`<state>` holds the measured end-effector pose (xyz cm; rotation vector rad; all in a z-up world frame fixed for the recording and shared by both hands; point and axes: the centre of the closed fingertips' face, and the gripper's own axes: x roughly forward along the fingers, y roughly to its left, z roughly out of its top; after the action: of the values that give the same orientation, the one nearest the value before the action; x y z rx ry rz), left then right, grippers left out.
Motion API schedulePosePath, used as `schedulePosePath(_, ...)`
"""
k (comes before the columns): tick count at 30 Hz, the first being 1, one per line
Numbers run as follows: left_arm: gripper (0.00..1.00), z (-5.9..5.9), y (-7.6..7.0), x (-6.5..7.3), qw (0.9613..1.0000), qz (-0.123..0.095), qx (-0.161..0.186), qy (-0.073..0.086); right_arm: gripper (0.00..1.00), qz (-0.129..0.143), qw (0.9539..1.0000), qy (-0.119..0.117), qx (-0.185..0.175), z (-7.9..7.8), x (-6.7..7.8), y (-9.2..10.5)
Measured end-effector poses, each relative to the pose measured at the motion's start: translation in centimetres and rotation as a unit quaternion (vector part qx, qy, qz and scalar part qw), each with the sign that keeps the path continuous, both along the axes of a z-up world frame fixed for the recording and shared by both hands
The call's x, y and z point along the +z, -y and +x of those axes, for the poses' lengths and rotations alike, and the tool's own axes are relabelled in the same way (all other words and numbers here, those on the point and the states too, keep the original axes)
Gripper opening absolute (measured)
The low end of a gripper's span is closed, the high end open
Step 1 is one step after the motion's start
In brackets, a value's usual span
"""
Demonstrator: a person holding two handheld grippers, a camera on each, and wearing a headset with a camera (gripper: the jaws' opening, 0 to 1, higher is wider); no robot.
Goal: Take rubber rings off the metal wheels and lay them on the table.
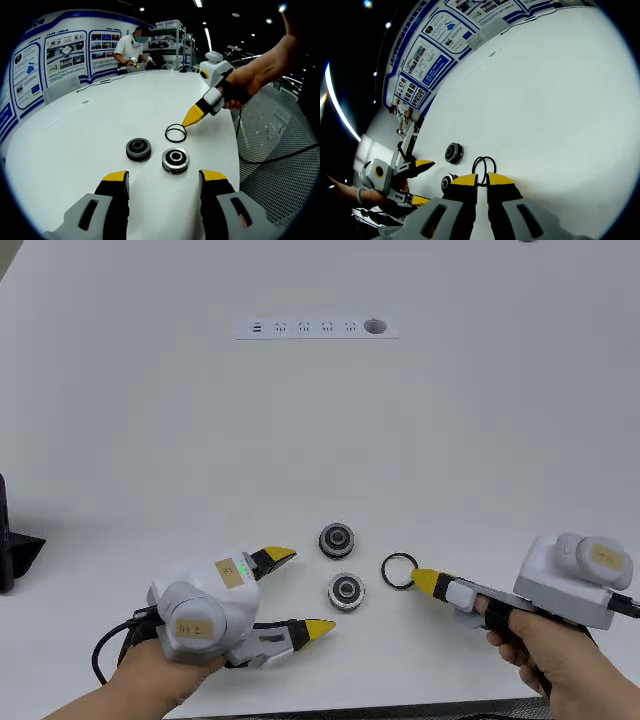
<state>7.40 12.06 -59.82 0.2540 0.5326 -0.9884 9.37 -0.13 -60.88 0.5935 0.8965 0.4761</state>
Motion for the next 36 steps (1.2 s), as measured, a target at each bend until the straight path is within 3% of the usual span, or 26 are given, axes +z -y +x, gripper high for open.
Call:
schedulePosePath(6,0.57,0.0,0.0,0.0,1.0000,0.003,-0.002,0.001,0.13,-0.014,0.9999,0.007,0.001,0.0,0.0,0.4)
schedulePosePath(13,0.54,0.4,0.2,0.4,1.0000,0.000,-0.002,0.007,0.14,0.002,0.9999,0.011,0.011,-0.1,0.7,-0.7)
schedulePosePath(27,0.44,2.5,0.9,1.6,0.9997,-0.008,0.007,0.023,0.10,0.025,0.9987,0.013,0.043,0.0,1.2,-4.1)
schedulePosePath(36,0.35,4.1,1.6,1.4,0.9994,0.010,0.009,0.031,0.10,0.029,0.9981,0.015,0.052,0.4,1.4,-5.1)
